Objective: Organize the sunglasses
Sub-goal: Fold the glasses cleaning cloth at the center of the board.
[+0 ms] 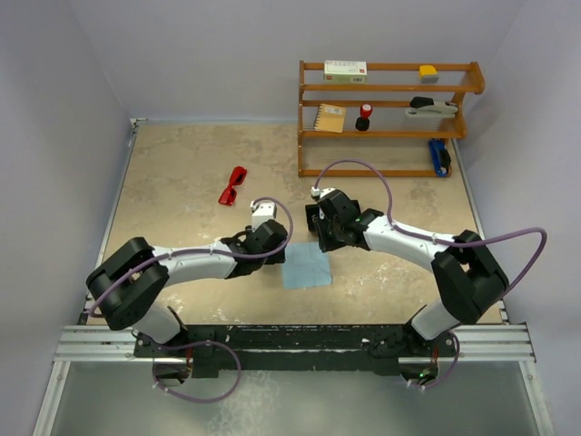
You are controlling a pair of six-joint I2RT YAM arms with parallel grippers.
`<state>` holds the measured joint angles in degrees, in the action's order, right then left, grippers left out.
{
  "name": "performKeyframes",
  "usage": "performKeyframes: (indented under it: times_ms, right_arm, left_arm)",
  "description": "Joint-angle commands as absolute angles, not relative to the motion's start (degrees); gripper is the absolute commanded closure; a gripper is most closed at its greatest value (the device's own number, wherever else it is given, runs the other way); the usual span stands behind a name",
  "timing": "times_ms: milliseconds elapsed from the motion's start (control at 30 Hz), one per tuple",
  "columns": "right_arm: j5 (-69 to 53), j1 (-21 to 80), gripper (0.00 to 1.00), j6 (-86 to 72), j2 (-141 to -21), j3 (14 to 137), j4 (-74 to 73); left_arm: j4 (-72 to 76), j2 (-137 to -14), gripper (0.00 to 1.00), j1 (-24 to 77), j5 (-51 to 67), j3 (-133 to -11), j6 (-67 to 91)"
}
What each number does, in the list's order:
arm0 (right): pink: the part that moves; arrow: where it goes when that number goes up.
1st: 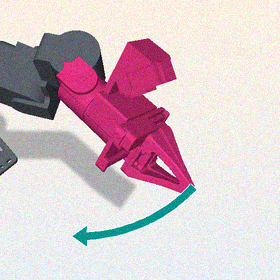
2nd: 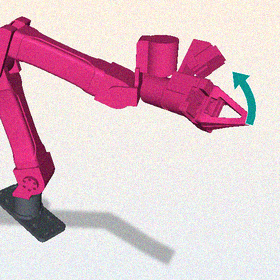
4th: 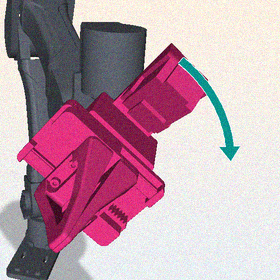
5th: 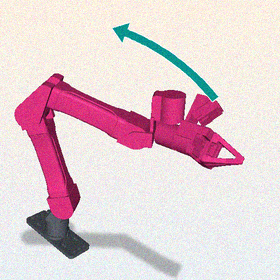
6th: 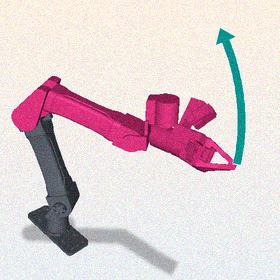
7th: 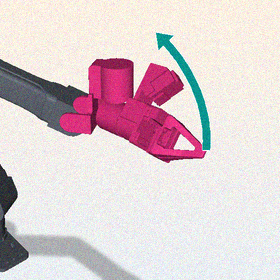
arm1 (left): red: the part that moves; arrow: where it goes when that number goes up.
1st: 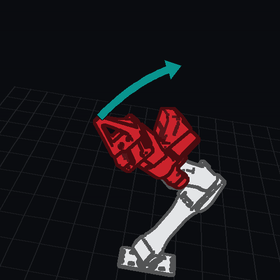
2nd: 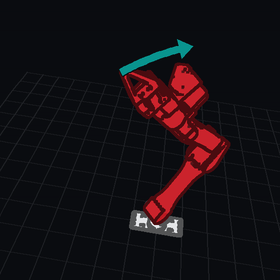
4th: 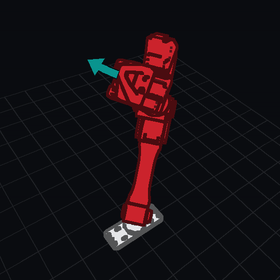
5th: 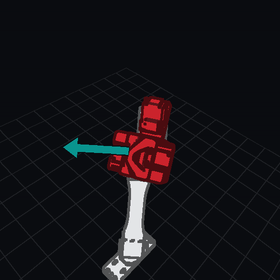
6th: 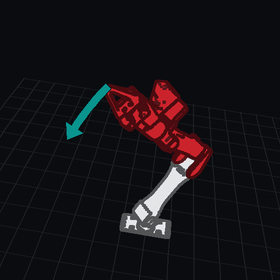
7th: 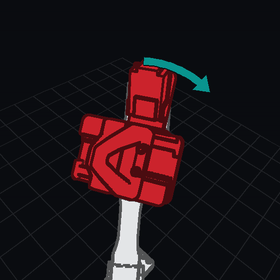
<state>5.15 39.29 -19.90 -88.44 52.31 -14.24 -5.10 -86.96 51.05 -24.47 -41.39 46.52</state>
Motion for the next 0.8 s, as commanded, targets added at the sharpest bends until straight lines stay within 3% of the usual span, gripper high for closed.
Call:
performKeyframes:
  times_ms: [0, 400, 567, 767]
  right_arm:
    - [5.1, 39.0, 0.66, -19.3, -88.3, 54.2, -13.7]
    - [4.7, 39.0, 0.66, -19.4, -88.7, 53.7, -13.4]
    - [4.8, 39.0, 0.66, -19.4, -88.4, 53.2, -13.2]
    - [4.7, 38.9, 0.66, -19.4, -88.3, 52.7, -13.0]
  left_arm:
    - [-1.6, -87.8, 0.50, 51.3, -25.2, -44.0, 47.0]
    - [-1.1, -91.7, 0.51, 51.3, -25.9, -46.9, 46.3]
    - [-2.2, -92.9, 0.63, 51.3, -26.4, -48.4, 46.5]
    - [-2.6, -93.8, 0.63, 51.3, -26.7, -49.2, 46.7]
